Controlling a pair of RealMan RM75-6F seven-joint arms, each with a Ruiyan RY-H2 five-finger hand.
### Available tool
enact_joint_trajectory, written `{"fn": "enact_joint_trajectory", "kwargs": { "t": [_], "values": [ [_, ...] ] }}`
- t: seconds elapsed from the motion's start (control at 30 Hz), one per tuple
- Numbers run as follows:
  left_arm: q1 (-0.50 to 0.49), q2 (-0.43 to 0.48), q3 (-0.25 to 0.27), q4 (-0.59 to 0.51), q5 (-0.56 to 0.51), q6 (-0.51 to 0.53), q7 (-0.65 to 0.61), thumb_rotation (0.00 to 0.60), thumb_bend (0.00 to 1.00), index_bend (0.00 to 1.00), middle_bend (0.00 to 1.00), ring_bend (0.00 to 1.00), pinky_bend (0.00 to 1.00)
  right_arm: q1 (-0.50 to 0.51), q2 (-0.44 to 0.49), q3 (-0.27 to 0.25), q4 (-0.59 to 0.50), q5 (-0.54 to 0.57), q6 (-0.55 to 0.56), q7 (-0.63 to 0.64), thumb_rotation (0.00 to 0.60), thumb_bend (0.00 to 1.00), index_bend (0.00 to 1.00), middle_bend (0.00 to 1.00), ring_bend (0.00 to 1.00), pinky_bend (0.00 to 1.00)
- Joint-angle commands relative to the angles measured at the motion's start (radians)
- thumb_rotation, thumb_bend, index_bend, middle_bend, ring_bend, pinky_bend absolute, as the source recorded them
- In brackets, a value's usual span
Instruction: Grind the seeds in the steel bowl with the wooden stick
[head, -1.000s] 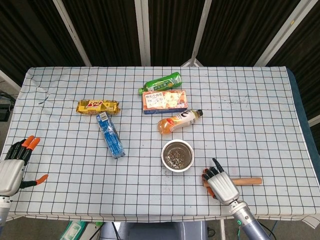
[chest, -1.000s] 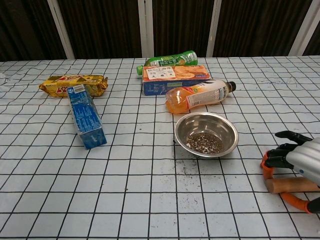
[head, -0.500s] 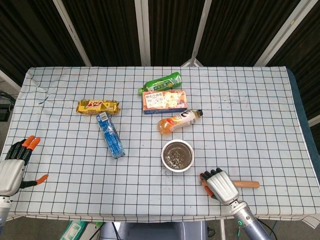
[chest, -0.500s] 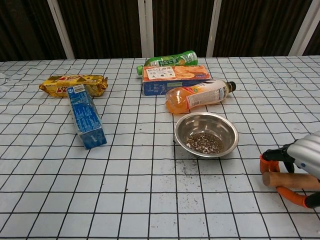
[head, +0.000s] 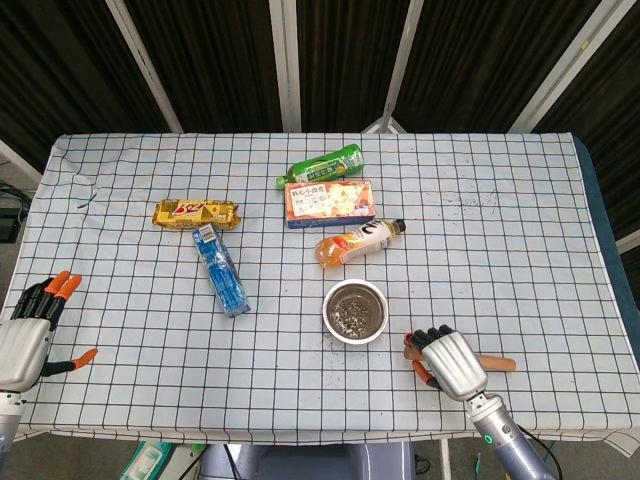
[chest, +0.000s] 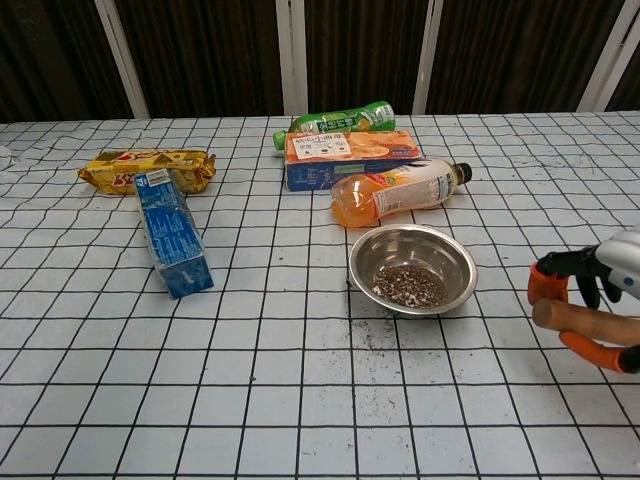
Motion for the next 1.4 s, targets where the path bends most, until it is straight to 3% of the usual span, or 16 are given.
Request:
{"fn": "enact_joint_trajectory", "kwargs": {
  "t": [0.03, 0.43, 0.8, 1.1, 1.4],
  "values": [
    [0.0, -0.001, 0.0, 0.001, 0.002, 0.002, 0.0, 0.6, 0.03, 0.0, 0.0, 0.0, 0.0, 0.011, 0.033, 0.037, -0.032, 0.017, 0.023, 0.06, 0.6, 0.59, 0.7, 0.53, 0.56, 0.54],
    [0.0, -0.003, 0.005, 0.005, 0.015, 0.005, -0.004, 0.6, 0.03, 0.0, 0.0, 0.0, 0.0, 0.033, 0.14, 0.235, -0.146, 0.219, 0.072, 0.373, 0.6, 0.59, 0.73, 0.55, 0.58, 0.54],
    [-0.001, -0.003, 0.006, 0.001, 0.016, 0.003, 0.002, 0.6, 0.03, 0.0, 0.0, 0.0, 0.0, 0.019, 0.165, 0.389, -0.194, 0.443, 0.067, 0.636, 0.6, 0.59, 0.73, 0.56, 0.59, 0.54],
    [-0.001, -0.003, 0.007, 0.001, 0.016, 0.002, 0.001, 0.6, 0.03, 0.0, 0.0, 0.0, 0.0, 0.006, 0.134, 0.42, -0.181, 0.463, 0.098, 0.725, 0.6, 0.59, 0.74, 0.56, 0.59, 0.54],
    [0.001, -0.002, 0.009, 0.0, 0.02, 0.005, -0.003, 0.6, 0.03, 0.0, 0.0, 0.0, 0.0, 0.014, -0.003, 0.414, -0.143, 0.371, 0.221, 0.754, 0.6, 0.59, 0.74, 0.56, 0.59, 0.54]
  ]
}}
